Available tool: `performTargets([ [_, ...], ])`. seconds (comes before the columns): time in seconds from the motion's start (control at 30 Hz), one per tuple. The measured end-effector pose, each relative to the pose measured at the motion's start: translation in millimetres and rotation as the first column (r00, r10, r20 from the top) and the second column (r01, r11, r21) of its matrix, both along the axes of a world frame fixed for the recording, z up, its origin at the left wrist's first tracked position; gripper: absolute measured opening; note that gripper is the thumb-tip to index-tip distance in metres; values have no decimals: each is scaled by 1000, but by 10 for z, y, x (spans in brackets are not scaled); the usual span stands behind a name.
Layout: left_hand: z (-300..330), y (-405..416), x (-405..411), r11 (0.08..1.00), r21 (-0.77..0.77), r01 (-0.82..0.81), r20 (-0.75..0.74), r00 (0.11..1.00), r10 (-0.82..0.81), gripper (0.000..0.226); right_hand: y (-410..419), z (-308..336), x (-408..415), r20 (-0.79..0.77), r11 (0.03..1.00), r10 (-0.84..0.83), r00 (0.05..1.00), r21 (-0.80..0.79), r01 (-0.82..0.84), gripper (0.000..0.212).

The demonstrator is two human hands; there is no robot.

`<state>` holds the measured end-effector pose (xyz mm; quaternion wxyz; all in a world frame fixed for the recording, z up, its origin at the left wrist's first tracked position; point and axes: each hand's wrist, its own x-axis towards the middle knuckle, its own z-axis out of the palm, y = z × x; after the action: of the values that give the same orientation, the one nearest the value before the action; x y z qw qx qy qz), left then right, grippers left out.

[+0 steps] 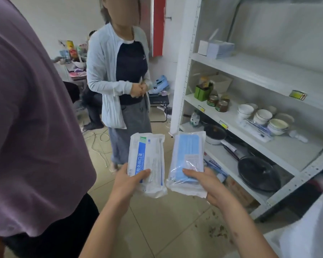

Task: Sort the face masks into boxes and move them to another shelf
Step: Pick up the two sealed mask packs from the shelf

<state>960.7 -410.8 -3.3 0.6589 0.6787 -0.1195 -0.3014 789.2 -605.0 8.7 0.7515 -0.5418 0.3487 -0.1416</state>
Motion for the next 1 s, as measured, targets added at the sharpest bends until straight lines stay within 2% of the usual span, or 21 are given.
performTargets([
  [0.1, -1, -167, 310, 1000, 5, -1, 10, 1000, 1, 38, -156, -3, 287, 4, 1000, -17, 1000, 8, 17, 59],
  [0.2, 18, -327, 641, 1000, 17, 16, 17, 1000, -16, 40, -302, -45, 588, 0, 999, -30, 1000, 15, 30, 49],
  [0.37, 38, -574, 1132, 999, -4, 53, 24, 998, -53, 35, -512, -73, 1017, -1, 998, -52, 999, 32, 52, 46],
  [0.57, 2, -1010, 1539, 996, -30, 87, 3, 996, -87, 32, -895, -134, 1391, -19, 998, -56, 998, 19, 57, 66],
  [0.8, -127, -1833, 2017, 997, -2, 71, -35, 997, -71, 31, -1725, -213, 1836, -12, 996, -80, 997, 40, 80, 46],
  [1.0, -159, -2727, 2386, 996, -6, 89, -29, 996, -90, 31, -2575, -245, 2232, -22, 998, -69, 997, 8, 69, 54],
])
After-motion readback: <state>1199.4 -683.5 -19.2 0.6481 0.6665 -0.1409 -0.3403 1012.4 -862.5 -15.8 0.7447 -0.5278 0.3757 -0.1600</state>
